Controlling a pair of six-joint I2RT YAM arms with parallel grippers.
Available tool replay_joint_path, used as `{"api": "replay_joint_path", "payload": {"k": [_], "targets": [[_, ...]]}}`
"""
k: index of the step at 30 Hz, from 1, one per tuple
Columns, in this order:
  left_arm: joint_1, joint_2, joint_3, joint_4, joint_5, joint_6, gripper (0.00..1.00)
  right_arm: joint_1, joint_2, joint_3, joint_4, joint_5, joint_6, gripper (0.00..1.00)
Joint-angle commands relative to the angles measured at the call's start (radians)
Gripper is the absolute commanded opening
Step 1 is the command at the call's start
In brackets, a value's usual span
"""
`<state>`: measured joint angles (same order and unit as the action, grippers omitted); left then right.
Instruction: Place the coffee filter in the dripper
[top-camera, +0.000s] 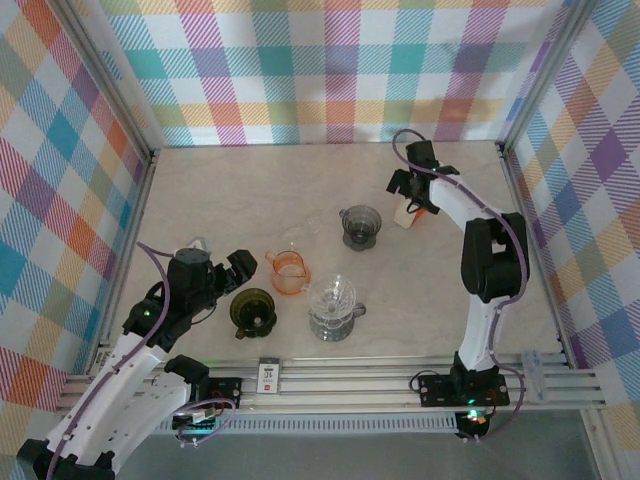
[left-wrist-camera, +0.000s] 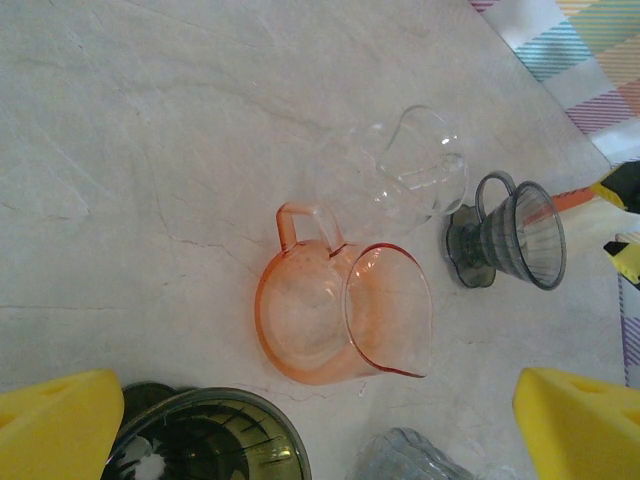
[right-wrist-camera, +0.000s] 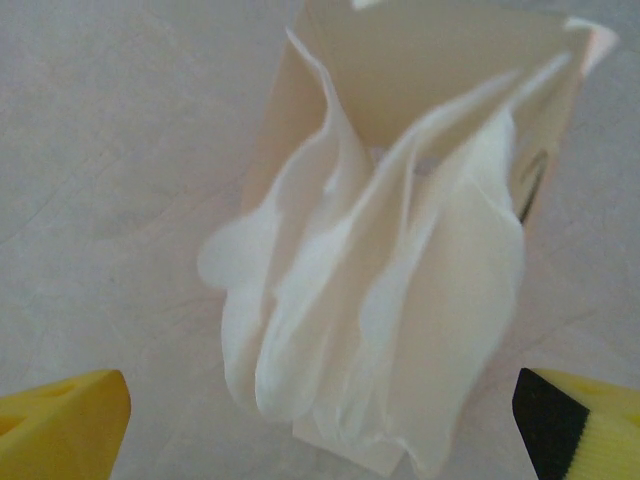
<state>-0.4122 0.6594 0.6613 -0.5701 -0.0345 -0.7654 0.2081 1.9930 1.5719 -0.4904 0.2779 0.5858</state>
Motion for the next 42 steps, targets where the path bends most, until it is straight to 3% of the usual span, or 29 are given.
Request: {"api": "replay_joint_path", "payload": {"k": [1, 7, 17, 22, 30, 42], "targets": [[-0.014, 0.005, 0.002, 0.033, 0.014, 0.025, 1.0, -0.015, 0.04, 0.054, -0.032, 0.018, 0.002, 0.99], [-0.014, 0.019, 0.004, 0.038, 0.011, 0.025, 1.0, -0.025, 0.086, 0.096, -0.045, 0.012, -0.031, 0.98], [-0.014, 0.038, 0.009, 0.052, 0.022, 0.023, 1.0, -0.052, 0.083, 0.06, 0.006, -0.017, -0.131, 0.76], [-0.014, 0.043, 0.016, 0.054, 0.03, 0.023, 1.0, -0.061, 0.073, 0.026, 0.045, -0.029, -0.198, 0.71], [-0.014, 0.043, 0.015, 0.052, 0.032, 0.02, 1.0, -0.091, 0.058, -0.03, 0.123, -0.117, -0.304, 0.69], [-0.015, 0.051, 0.011, 0.065, 0.035, 0.02, 1.0, -0.104, 0.009, -0.09, 0.143, -0.278, -0.451, 0.54]]}}
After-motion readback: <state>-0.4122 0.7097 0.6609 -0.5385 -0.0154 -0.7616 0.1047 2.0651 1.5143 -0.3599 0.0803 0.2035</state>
